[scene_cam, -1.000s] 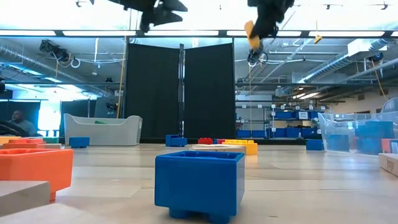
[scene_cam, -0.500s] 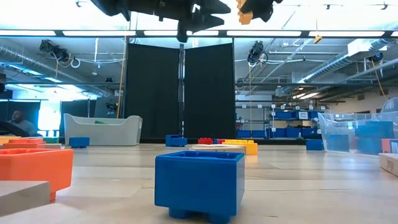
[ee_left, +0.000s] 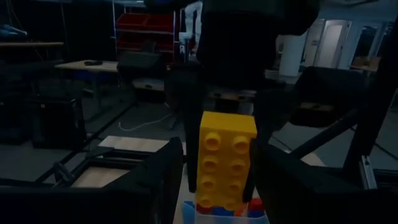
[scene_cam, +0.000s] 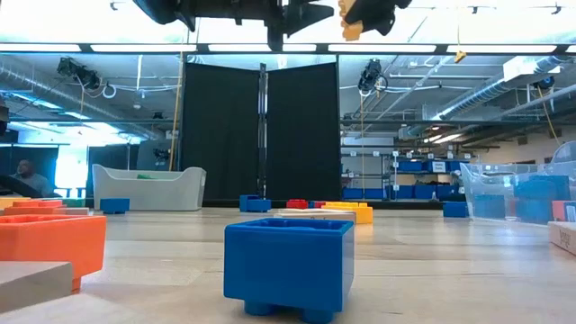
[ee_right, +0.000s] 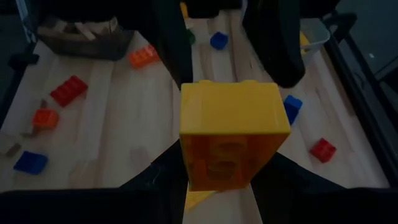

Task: Sort blocks by size
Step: Put the large yellow game piece into the gray bin

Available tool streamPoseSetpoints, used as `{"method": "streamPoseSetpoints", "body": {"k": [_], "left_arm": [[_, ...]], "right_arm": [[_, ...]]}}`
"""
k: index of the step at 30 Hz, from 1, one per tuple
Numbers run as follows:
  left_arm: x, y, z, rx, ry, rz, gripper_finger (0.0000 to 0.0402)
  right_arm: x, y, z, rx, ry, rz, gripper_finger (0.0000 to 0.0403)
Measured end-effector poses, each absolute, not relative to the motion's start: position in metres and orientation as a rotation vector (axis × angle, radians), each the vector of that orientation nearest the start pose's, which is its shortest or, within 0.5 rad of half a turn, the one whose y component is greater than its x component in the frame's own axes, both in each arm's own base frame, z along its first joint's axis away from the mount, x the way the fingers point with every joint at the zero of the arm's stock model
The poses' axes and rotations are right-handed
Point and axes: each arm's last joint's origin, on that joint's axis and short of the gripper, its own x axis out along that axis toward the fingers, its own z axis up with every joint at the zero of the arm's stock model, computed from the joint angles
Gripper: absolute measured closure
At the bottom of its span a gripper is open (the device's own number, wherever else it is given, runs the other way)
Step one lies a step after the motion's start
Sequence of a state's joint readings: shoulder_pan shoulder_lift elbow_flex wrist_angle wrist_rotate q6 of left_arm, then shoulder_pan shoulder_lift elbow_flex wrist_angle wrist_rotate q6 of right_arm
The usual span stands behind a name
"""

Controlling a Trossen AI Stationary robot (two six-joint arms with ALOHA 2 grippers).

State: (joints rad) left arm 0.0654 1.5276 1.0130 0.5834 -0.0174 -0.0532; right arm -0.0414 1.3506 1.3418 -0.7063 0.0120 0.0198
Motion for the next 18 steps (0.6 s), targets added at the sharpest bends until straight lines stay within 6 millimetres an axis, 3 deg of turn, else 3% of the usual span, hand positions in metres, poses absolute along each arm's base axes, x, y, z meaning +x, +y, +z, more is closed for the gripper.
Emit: {"method": "streamPoseSetpoints", "body": {"k": [18], "left_arm": [[0.3455,0.0313,0.3085,-0.053,-0.092,0.101,0.0196]], "right_arm": [[0.2866,-0.0131,0.3609,0.008,0.634,-0.057,0.0252]]}}
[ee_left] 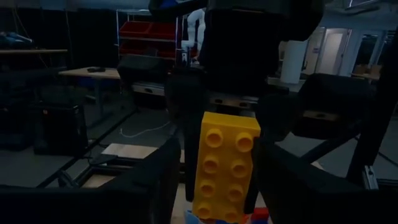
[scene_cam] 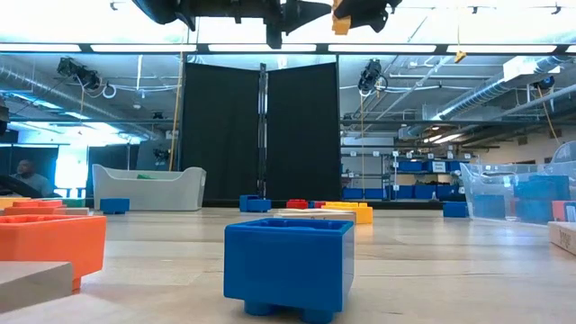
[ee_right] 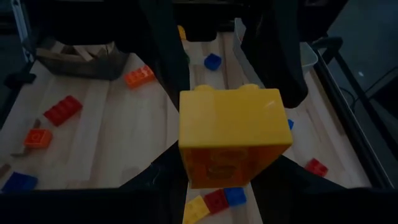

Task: Sort blocks by size
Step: Put the large yellow game piece into the gray bin

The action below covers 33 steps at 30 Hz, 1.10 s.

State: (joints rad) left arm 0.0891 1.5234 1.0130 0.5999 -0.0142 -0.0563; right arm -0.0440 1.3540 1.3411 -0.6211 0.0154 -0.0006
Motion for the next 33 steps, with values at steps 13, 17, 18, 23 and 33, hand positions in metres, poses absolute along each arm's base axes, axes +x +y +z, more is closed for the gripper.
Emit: {"method": "streamPoseSetpoints", "body": {"k": [13,17,18,23,33], "left_arm": [[0.346,0.033,0.308,-0.066,-0.099,0.116,0.0124],[0.346,0.032,0.308,-0.095,-0.101,0.114,0.0124],[0.346,0.032,0.308,-0.095,-0.102,0.113,0.0124],[0.346,0.033,0.308,-0.096,-0.101,0.113,0.0124],[0.347,0.032,0.306,-0.095,-0.092,0.096,0.0124]], "right_arm": [[0.287,-0.015,0.361,0.028,0.632,-0.088,0.0252],[0.287,-0.015,0.361,0.026,0.626,-0.093,0.0252],[0.287,-0.016,0.361,0.025,0.626,-0.103,0.0252],[0.287,-0.022,0.361,0.029,0.626,-0.127,0.0252],[0.291,-0.023,0.368,0.027,0.556,-0.091,0.0252]]}}
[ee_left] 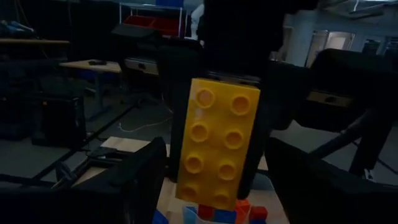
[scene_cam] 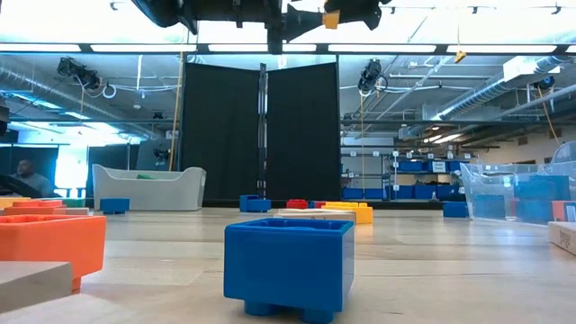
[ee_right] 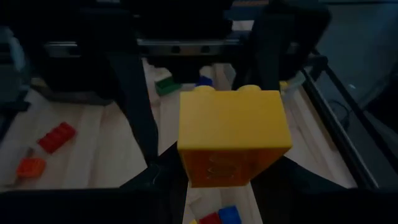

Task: Sort blocks by size
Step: Put the large yellow game piece into the gray bin

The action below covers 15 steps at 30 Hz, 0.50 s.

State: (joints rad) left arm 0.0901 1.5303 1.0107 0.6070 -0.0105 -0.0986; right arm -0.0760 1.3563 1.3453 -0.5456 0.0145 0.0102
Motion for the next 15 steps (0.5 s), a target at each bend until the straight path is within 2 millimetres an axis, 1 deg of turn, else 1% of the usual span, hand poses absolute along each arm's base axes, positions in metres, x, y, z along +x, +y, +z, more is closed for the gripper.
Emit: {"method": "streamPoseSetpoints", "body": {"k": [5,9,15], "left_arm": [[0.3466,0.0315,0.3067,-0.072,-0.096,0.096,0.0124],[0.346,0.0319,0.3103,-0.068,-0.131,0.104,0.0124],[0.3454,0.0324,0.3128,-0.066,-0.153,0.107,0.0124]], "right_arm": [[0.2901,-0.0218,0.3666,0.033,0.569,-0.065,0.0252],[0.2883,-0.0207,0.3641,0.039,0.6,-0.046,0.0252],[0.2874,-0.0207,0.3624,0.039,0.617,-0.045,0.0252]]}}
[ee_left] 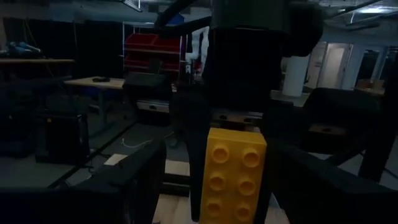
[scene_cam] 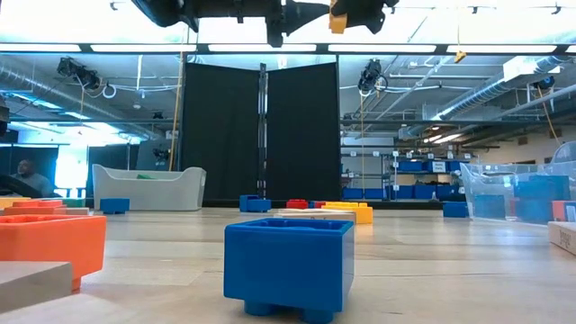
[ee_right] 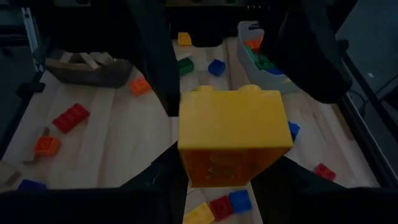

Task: Sort blocks by size
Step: Put the large yellow game piece into the gray bin

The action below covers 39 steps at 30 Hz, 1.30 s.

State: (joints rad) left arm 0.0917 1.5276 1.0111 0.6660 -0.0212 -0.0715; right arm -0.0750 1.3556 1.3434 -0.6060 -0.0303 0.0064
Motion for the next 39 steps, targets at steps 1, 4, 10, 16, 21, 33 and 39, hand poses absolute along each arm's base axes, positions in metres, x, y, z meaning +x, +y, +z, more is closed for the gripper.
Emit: {"method": "streamPoseSetpoints", "body": {"k": [1,4,10,16,21,33,39], "left_arm": [[0.3455,0.0323,0.3123,-0.066,-0.148,0.107,0.0124],[0.3456,0.032,0.3115,-0.079,-0.14,0.098,0.0124],[0.3457,0.0315,0.3108,-0.081,-0.132,0.09,0.0124],[0.3458,0.0311,0.3108,-0.081,-0.132,0.083,0.0124],[0.3458,0.0308,0.3111,-0.08,-0.134,0.066,0.0124],[0.3454,0.0313,0.3132,-0.107,-0.158,0.068,0.0124],[0.3455,0.0313,0.3127,-0.128,-0.153,0.068,0.0124]], "right_arm": [[0.2876,-0.0207,0.3626,0.038,0.613,-0.044,0.0252],[0.2885,-0.0208,0.3638,0.035,0.598,-0.044,0.0252],[0.2911,-0.0201,0.3678,0.035,0.548,-0.008,0.0252],[0.2911,-0.0195,0.3676,0.04,0.55,0.01,0.0252],[0.2912,-0.0189,0.3675,0.047,0.55,0.032,0.0252],[0.2911,-0.0195,0.3673,0.039,0.553,-0.009,0.0252],[0.2911,-0.0195,0.3672,0.04,0.554,-0.016,0.0252]]}}
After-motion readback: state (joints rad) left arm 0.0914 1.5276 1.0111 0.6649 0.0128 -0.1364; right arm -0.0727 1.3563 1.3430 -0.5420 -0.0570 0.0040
